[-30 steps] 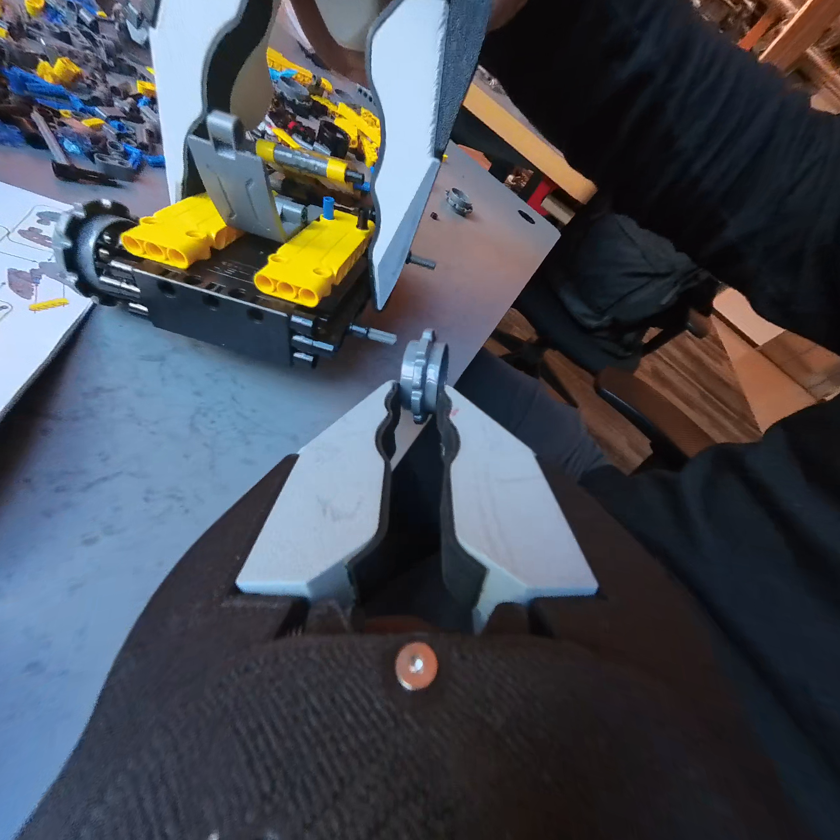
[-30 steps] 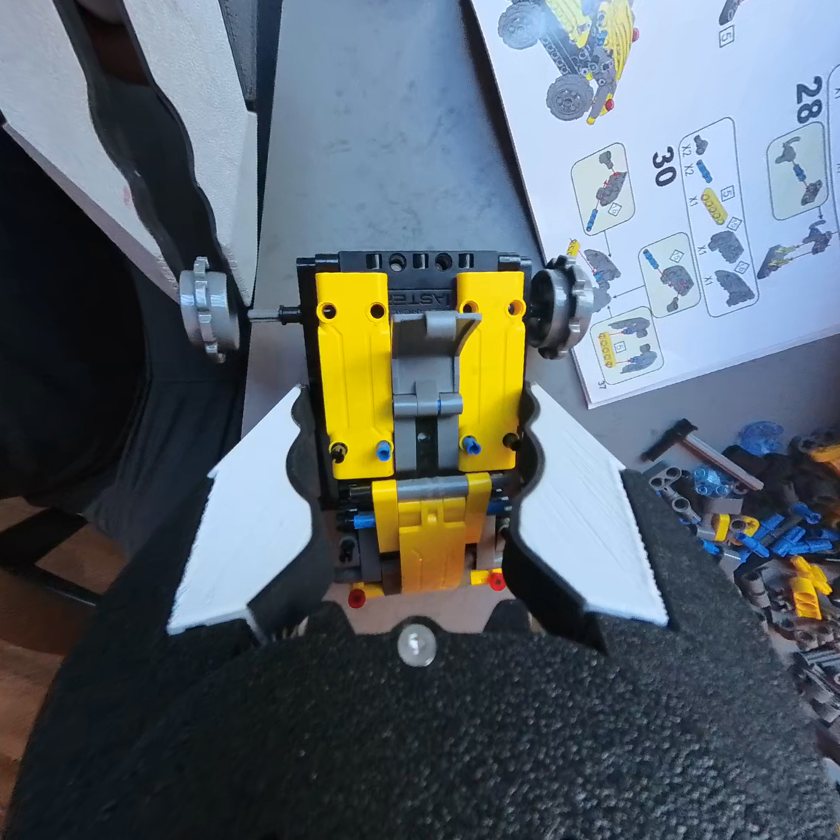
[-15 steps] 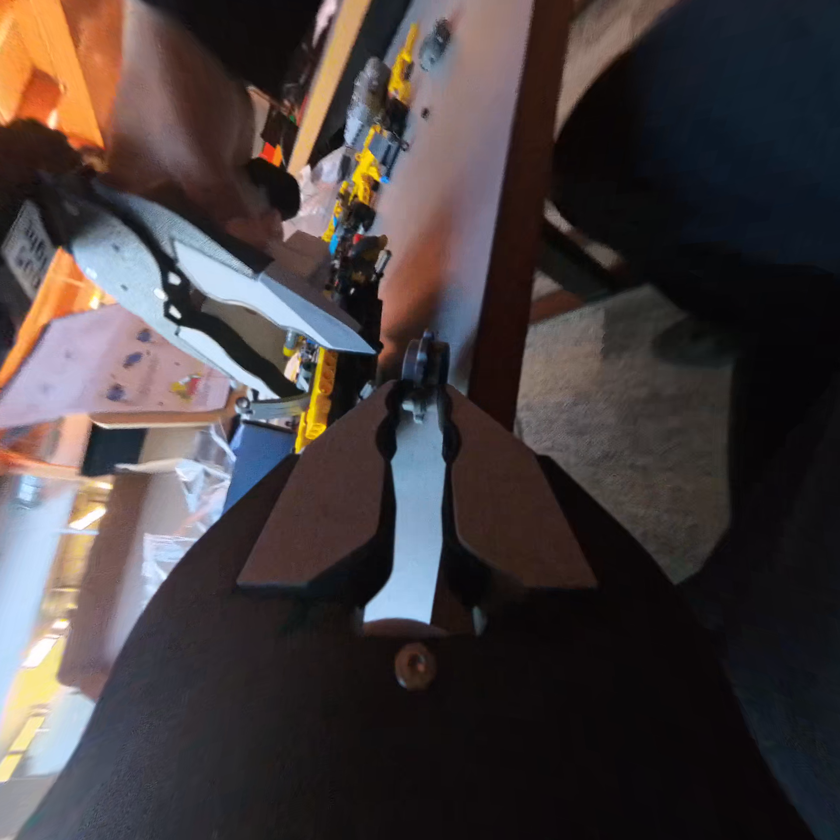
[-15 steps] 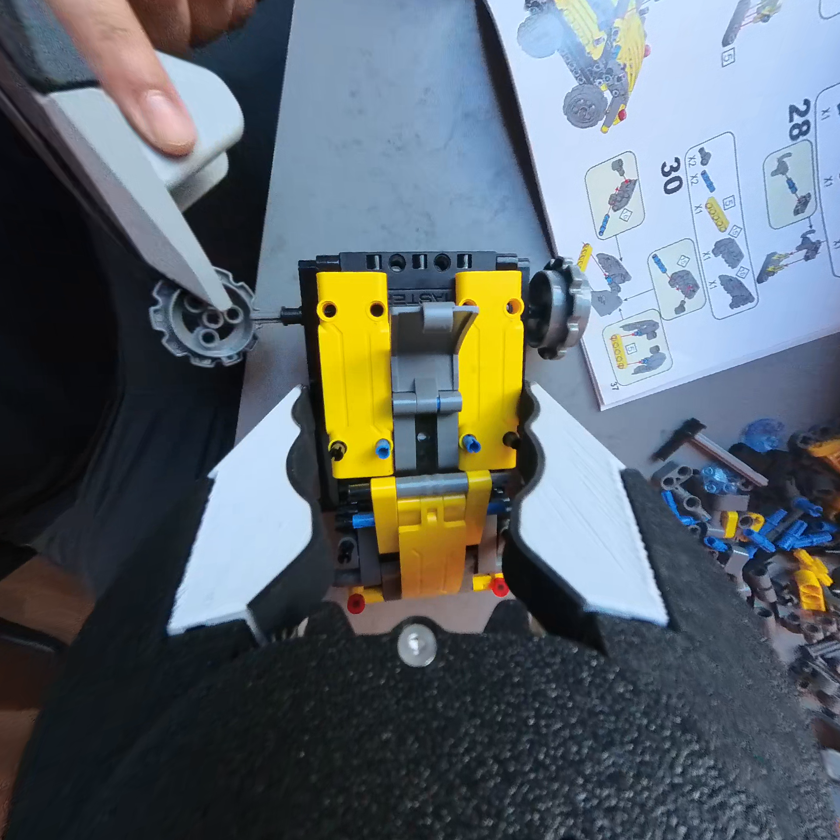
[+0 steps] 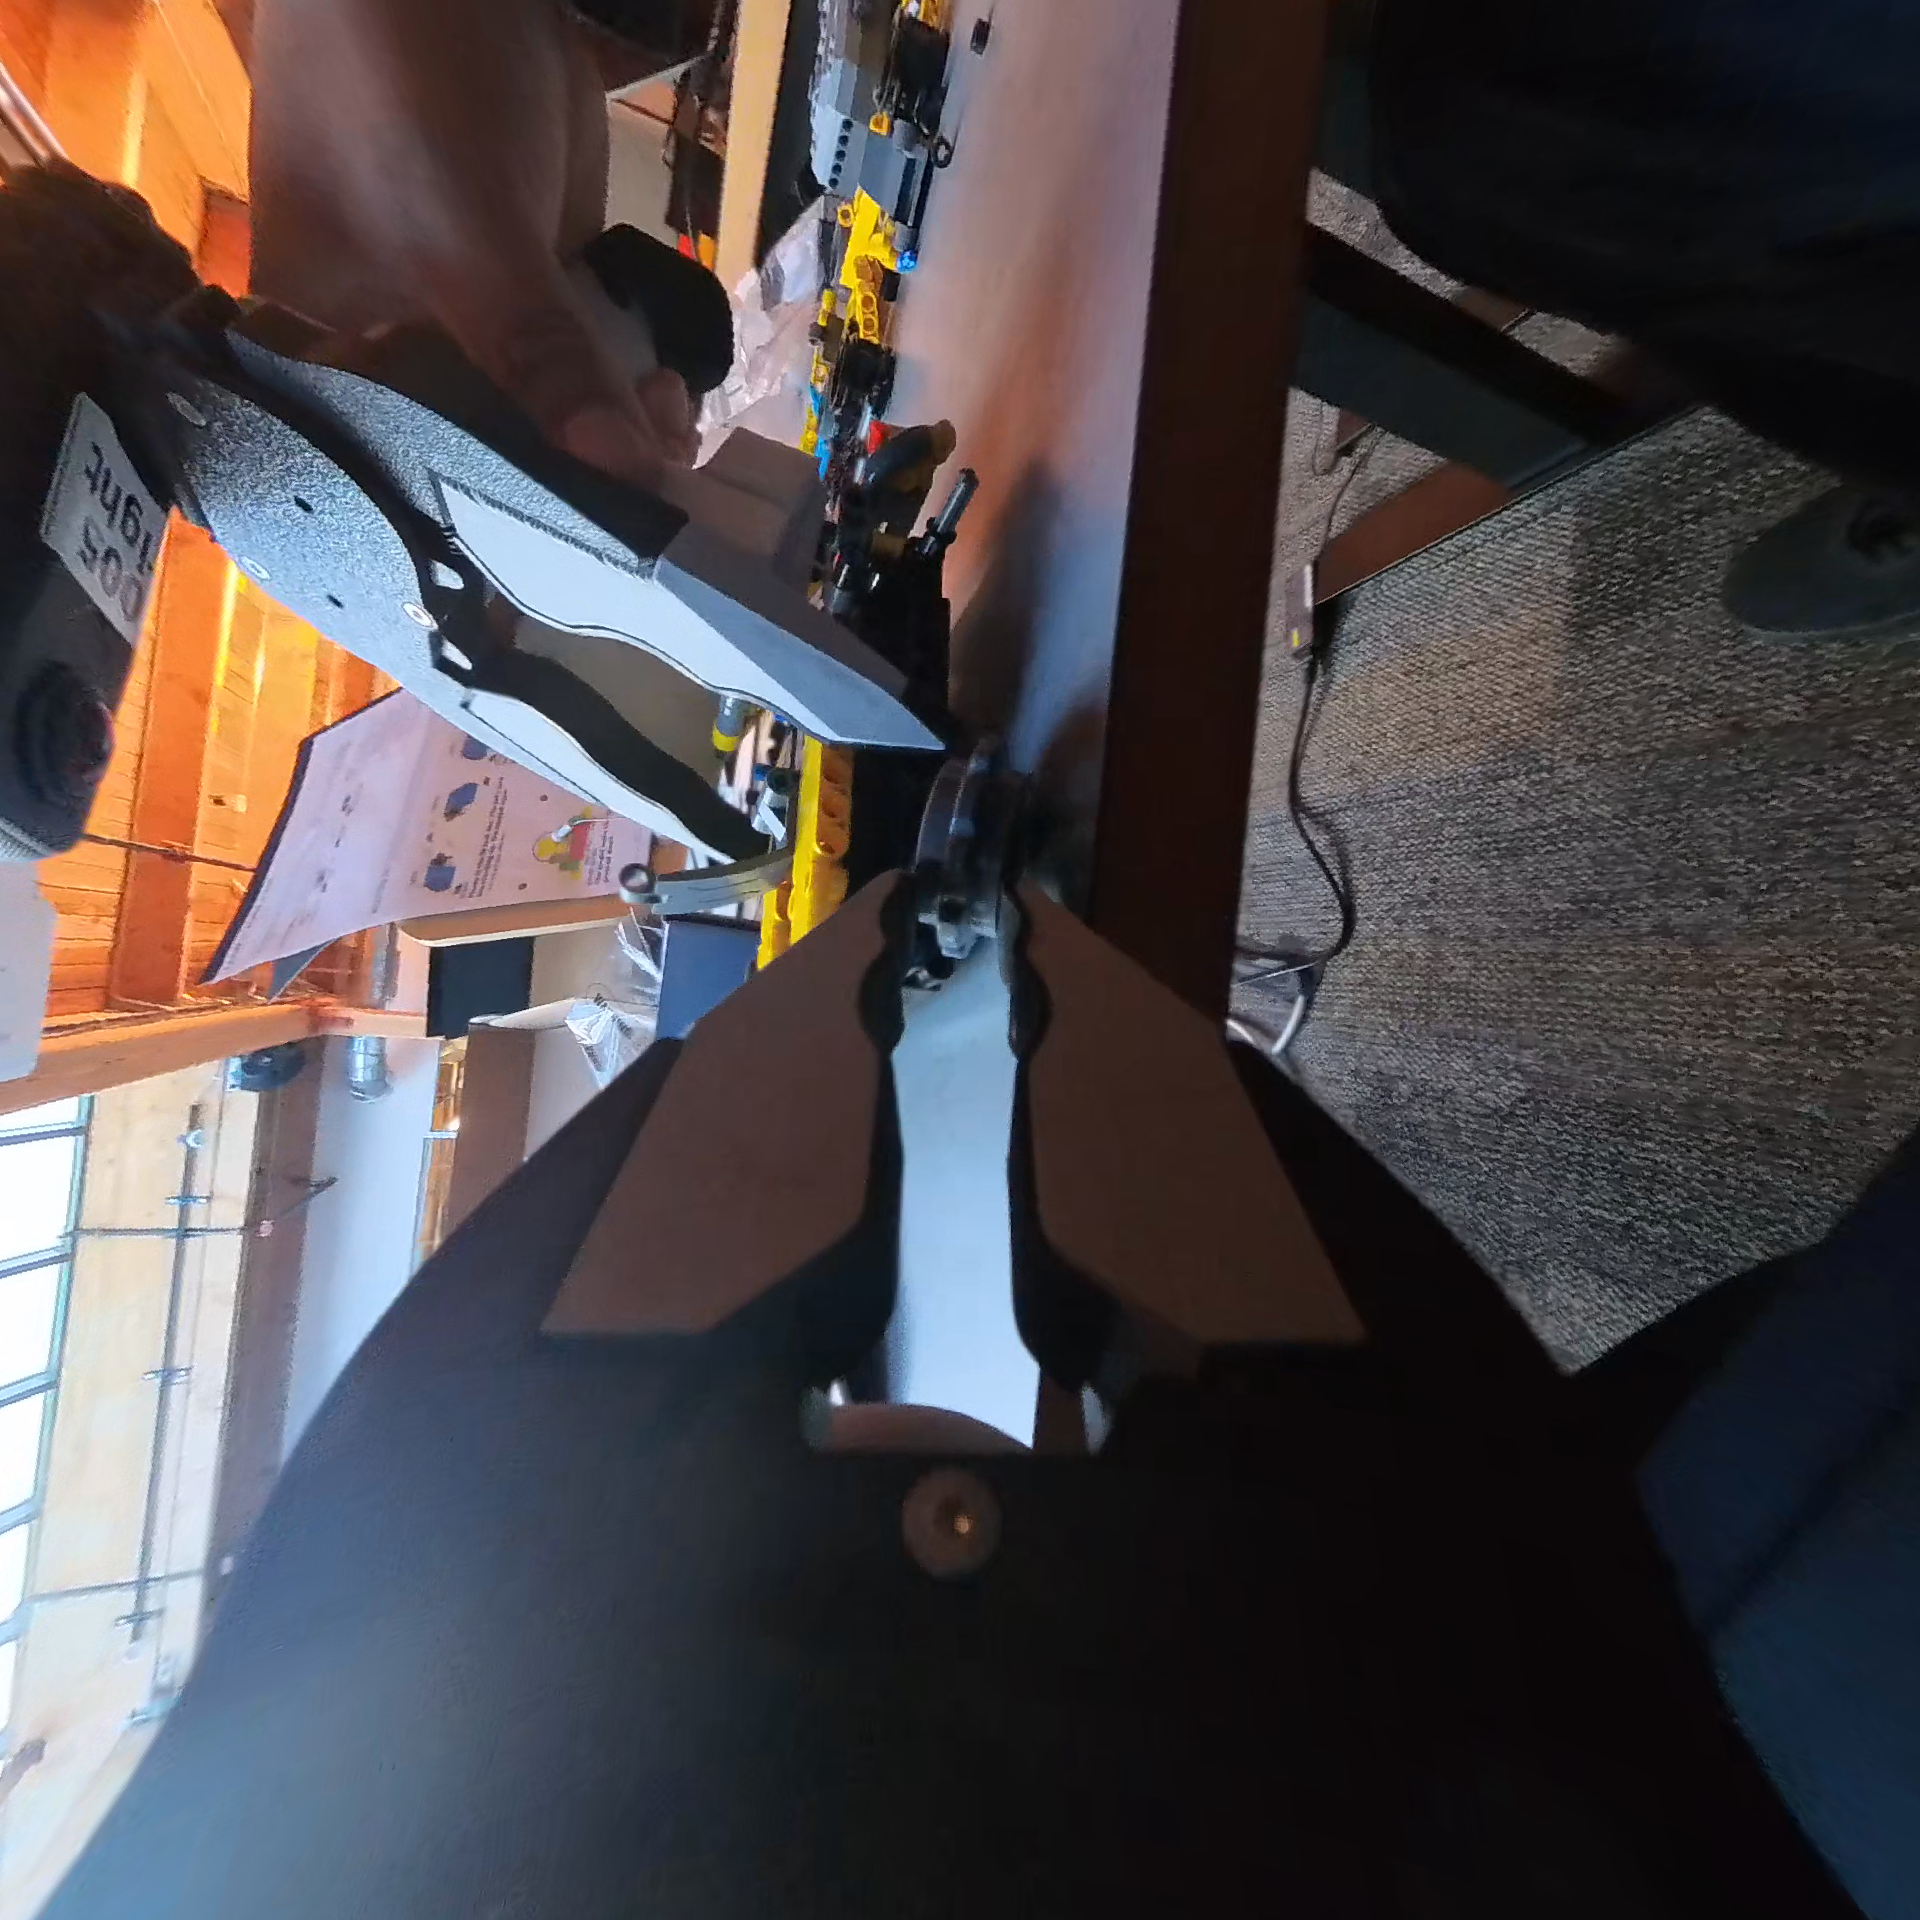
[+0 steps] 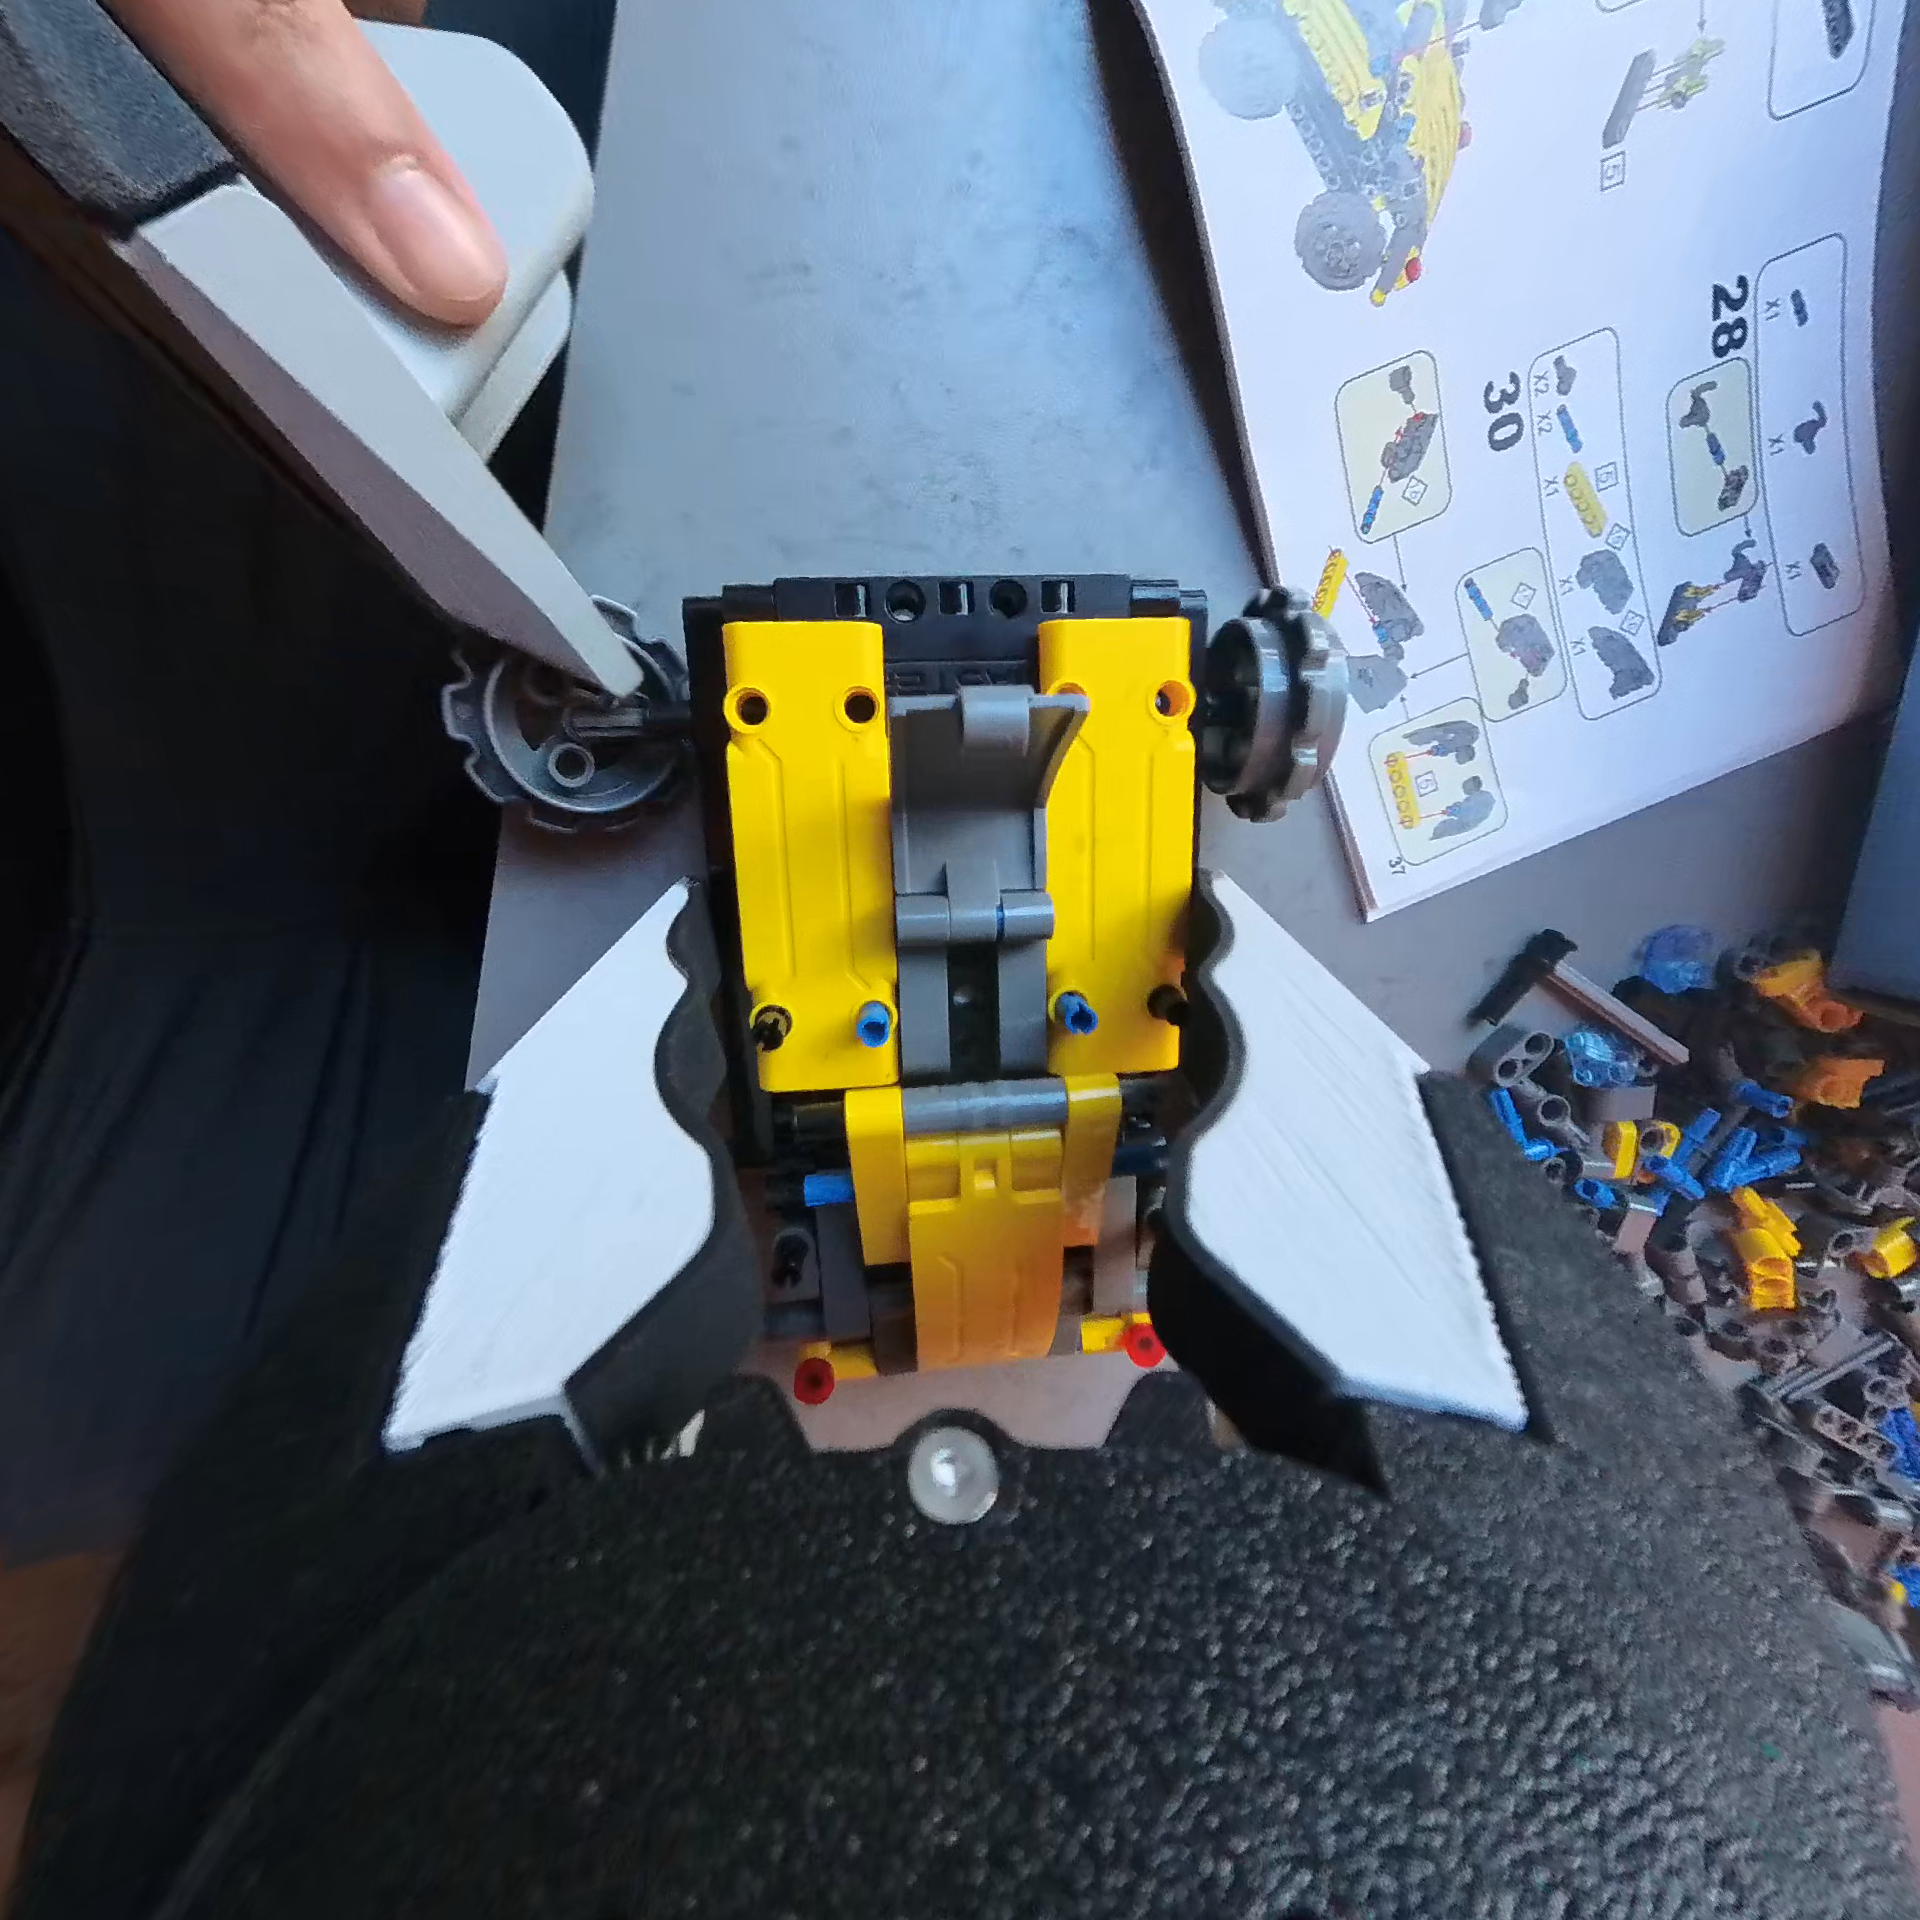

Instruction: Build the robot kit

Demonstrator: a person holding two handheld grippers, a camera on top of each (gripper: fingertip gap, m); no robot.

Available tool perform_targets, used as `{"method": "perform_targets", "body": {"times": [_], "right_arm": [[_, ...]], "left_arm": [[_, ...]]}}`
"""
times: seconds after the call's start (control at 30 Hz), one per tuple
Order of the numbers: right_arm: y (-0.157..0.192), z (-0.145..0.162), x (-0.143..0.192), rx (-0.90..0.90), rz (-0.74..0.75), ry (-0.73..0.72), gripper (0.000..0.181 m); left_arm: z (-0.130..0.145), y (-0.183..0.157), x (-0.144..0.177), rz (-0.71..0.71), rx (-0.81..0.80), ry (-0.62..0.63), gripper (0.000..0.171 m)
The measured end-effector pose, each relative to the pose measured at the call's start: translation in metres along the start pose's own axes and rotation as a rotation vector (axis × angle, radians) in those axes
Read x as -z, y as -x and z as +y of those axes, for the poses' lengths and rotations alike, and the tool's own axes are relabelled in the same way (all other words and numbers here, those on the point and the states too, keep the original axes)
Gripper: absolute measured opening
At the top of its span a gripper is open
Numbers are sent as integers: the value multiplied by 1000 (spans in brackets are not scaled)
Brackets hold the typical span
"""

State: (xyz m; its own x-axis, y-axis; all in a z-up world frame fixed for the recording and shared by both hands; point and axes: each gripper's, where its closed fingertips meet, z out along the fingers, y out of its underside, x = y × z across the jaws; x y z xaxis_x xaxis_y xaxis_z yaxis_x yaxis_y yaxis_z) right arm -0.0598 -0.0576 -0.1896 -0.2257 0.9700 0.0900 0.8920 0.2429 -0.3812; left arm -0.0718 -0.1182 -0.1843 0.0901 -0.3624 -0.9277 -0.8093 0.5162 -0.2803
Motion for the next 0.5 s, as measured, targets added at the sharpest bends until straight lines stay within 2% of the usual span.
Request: {"method": "perform_targets", "body": {"times": [0.3,0.5], "right_arm": [[-1,-2,-2,-12,24,-25,91],[-1,-1,-3,5,52,-14,91]], "left_arm": [[3,-2,6,32,91,-43,11],[4,-2,6,49,167,-14,14]]}}
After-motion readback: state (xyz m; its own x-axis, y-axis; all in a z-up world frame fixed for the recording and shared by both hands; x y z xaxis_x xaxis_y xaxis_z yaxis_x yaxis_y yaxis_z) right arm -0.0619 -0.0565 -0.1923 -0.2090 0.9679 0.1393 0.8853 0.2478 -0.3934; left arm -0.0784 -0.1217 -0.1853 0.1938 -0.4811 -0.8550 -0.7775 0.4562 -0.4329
